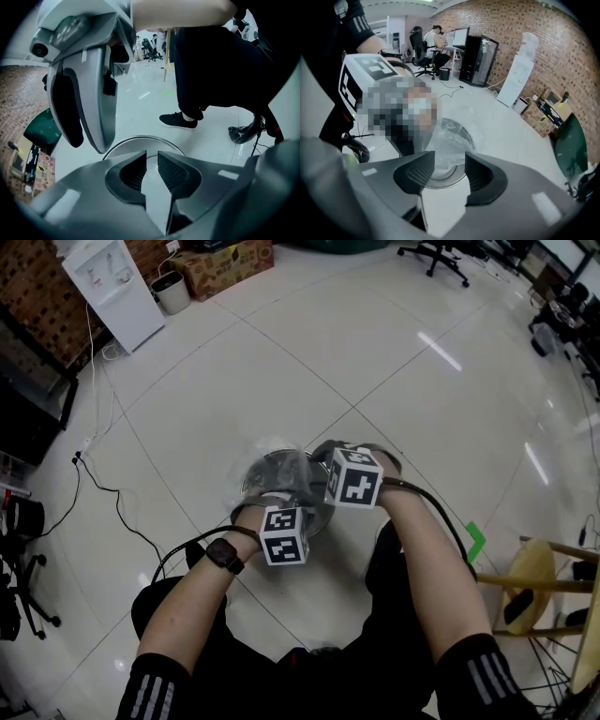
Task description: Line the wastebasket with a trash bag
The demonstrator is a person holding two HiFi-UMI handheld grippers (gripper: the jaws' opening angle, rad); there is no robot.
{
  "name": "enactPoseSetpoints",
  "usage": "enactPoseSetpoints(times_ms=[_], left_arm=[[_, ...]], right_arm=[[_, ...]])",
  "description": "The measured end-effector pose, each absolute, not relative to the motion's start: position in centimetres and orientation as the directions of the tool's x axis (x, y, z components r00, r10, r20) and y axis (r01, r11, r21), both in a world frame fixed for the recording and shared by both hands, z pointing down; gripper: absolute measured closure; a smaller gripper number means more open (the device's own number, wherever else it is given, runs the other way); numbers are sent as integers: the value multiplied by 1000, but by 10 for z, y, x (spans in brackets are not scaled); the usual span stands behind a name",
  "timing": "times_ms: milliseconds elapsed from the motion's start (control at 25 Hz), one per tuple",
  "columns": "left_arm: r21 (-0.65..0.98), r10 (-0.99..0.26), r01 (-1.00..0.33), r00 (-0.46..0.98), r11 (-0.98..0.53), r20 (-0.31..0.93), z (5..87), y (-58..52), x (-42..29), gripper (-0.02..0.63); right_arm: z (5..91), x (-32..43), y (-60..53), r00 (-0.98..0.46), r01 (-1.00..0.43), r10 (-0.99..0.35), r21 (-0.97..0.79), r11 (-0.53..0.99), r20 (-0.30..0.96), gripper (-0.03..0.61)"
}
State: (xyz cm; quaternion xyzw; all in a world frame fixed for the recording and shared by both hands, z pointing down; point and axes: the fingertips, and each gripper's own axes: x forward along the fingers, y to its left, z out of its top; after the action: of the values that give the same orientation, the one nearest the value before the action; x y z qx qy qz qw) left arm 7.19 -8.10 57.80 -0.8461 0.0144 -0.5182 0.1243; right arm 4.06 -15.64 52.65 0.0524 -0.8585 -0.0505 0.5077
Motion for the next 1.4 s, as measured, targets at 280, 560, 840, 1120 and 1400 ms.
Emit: enactPoseSetpoints(times_ms=[280,560,840,1120,1400], left_arm=[[-201,-104,137,510,-970,854,568,-61,80,541],[-233,-148,83,562,-969,814,547,-66,75,577],[-247,-186,48,523,-968,832,532,-79,40,535],[-222,-226,-57,391,-973,892,533,-107,-36,458],[-121,-122,-20,230,-992,965,568,-87,-90,401]], right_arm=[[569,40,-132,-392,70,-88,124,990,916,367],[573,31,-133,-380,101,-126,176,979,916,367],[593,28,-122,-315,153,-109,164,975,943,367],[593,30,-128,-316,114,-140,184,976,939,572],[565,64,-127,-280,77,-103,129,989,954,572]])
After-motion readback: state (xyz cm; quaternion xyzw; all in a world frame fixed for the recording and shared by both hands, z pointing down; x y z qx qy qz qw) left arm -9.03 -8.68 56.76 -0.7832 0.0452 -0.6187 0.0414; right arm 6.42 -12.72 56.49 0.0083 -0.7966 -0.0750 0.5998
